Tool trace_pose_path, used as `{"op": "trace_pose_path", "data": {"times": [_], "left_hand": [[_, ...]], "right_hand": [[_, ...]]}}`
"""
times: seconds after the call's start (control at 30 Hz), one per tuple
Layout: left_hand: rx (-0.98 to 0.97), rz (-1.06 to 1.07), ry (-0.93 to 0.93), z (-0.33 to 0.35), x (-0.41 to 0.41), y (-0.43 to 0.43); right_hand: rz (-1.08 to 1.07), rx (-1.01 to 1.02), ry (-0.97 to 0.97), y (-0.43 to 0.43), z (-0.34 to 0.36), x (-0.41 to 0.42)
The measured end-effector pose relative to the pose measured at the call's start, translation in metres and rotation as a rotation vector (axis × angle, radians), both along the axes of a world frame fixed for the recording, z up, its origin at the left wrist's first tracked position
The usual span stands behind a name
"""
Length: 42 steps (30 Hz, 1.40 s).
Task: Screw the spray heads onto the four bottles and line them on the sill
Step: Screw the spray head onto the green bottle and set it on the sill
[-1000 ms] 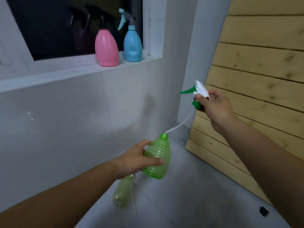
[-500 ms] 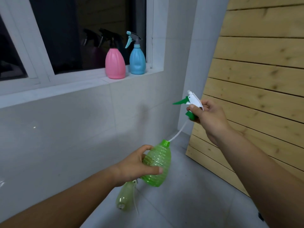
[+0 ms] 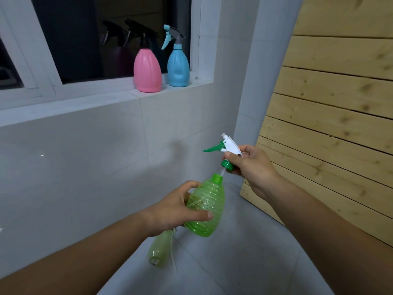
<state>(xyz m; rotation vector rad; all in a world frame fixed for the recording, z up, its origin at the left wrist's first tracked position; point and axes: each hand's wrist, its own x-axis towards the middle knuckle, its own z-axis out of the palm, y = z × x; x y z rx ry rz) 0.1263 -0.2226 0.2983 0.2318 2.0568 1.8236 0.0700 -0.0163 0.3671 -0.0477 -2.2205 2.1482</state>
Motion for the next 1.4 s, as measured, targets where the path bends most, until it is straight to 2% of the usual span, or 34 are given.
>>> {"op": "trace_pose_path", "data": {"times": [0.33,0.57,0.83,1.27,1.4], "left_hand": [[-0.032,-0.025,-0.015,-0.003,-0.001,0.002],[0.013,-0.02,-0.006,-0.002,0.0,0.007],[0.006,-0.013,0.001,-0.001,0.002,0.006],[-0.019,-0.006,-0.017,0.003,0.003,0.005],[-0.023,-0.001,-0.026,0.005,0.004,0.004]], "right_hand": [[0.011,0.057,0.006,0.002,-0.003,-0.004],[0.087,0.079,-0.026,-0.003,-0.012,-0.001],[0.097,0.041,-0.047,-0.004,-0.018,-0.001],[0.254,0.088,-0.017,-0.001,-0.02,-0.001],[0.371,0.147,-0.021,0.006,-0.019,-0.001]]}}
